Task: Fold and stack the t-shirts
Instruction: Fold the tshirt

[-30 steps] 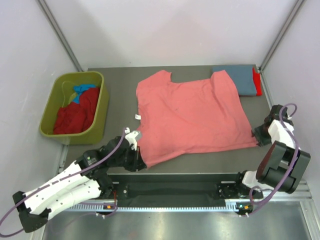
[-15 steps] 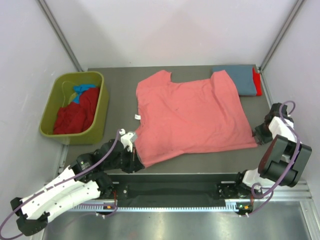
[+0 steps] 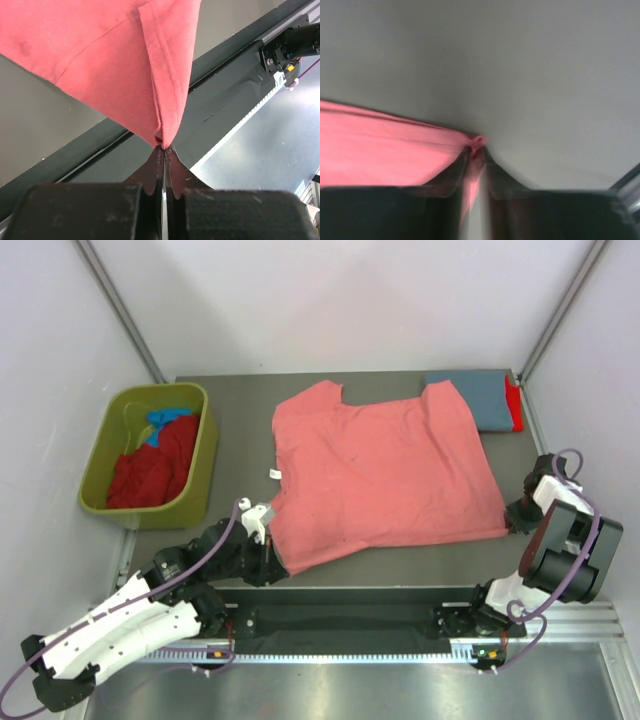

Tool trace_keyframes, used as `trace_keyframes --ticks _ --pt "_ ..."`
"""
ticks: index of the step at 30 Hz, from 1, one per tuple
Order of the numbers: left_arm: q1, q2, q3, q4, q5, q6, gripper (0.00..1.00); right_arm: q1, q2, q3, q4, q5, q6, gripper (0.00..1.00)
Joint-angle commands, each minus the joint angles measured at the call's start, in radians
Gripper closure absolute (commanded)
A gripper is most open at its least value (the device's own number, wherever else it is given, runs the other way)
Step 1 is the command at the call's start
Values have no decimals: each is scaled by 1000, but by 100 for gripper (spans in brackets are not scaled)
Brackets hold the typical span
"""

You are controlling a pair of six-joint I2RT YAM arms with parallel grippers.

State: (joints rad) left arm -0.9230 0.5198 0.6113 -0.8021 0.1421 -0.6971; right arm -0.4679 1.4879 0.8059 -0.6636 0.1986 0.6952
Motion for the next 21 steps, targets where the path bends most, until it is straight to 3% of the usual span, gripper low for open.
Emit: trace_keyframes --ticks 1,12,17,19,21 --pt "-2 2 1 -20 8 -47 100 -15 -9 -11 30 96 -2 98" --pt "-2 88 93 -85 -32 -44 100 -15 -254 -25 -60 280 -39 100" --pt "-2 146 113 -123 -107 -33 100 -15 -291 -66 -5 222 -59 100" --pt "-2 184 122 -135 -107 -36 100 -14 -281 -85 22 148 -53 94" --pt "-2 195 137 -157 -107 -57 100 -15 -255 -99 32 107 -43 97"
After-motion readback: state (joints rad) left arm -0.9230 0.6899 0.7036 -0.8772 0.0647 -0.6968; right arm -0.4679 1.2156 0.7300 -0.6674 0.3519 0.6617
